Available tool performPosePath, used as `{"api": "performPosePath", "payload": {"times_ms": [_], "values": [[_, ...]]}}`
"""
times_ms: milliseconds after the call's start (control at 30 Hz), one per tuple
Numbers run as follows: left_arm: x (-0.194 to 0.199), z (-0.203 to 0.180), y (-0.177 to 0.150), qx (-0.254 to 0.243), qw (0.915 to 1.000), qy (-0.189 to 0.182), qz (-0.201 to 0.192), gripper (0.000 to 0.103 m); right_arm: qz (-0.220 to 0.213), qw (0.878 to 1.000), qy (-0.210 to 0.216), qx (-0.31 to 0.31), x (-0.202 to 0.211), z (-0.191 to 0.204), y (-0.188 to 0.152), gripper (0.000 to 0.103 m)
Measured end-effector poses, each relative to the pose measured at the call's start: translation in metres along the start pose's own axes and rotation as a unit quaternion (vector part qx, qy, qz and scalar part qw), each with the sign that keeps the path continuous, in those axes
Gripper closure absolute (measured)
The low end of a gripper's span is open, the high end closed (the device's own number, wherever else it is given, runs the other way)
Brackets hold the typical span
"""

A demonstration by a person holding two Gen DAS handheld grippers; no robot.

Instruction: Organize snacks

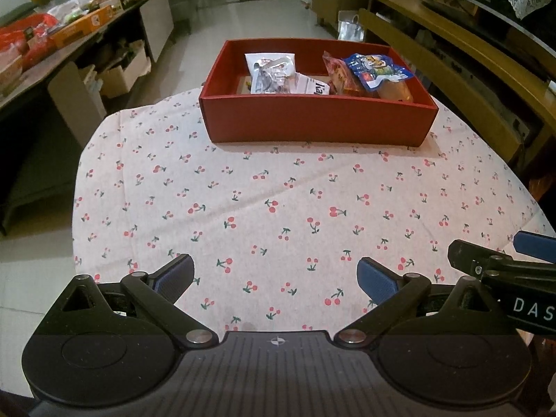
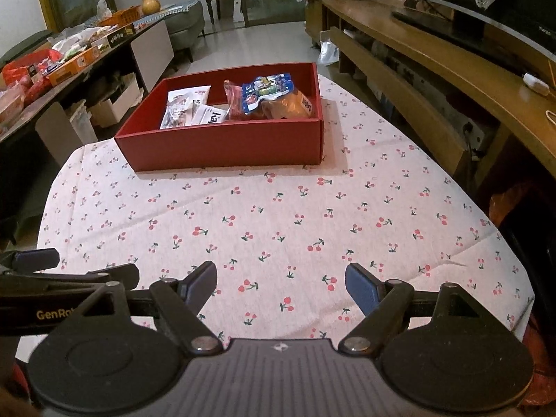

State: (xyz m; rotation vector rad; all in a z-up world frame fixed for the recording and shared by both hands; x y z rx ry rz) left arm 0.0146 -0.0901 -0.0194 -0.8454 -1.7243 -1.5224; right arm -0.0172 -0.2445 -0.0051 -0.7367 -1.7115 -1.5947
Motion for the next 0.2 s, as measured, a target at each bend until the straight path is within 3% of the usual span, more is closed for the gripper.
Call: {"api": "performPosePath", "payload": {"times_ms": [200], "values": [[-0.0005, -0.0002, -0.0004, -0.001, 1.0000, 0.003, 0.001, 0.002, -0.001, 1.000, 0.002, 0.000, 0.0006, 0.0001, -0.0004, 0.012]]}}
Point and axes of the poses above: each gripper's, at about its wrist camera, not at the fingertips, and x roughly against the way its jaws point, z to its left, y to its top, the point moved 2 cm from there along -x, roughly the way its jaws point, and after that the axes turned 14 degrees about x, right-handed, at the moved point
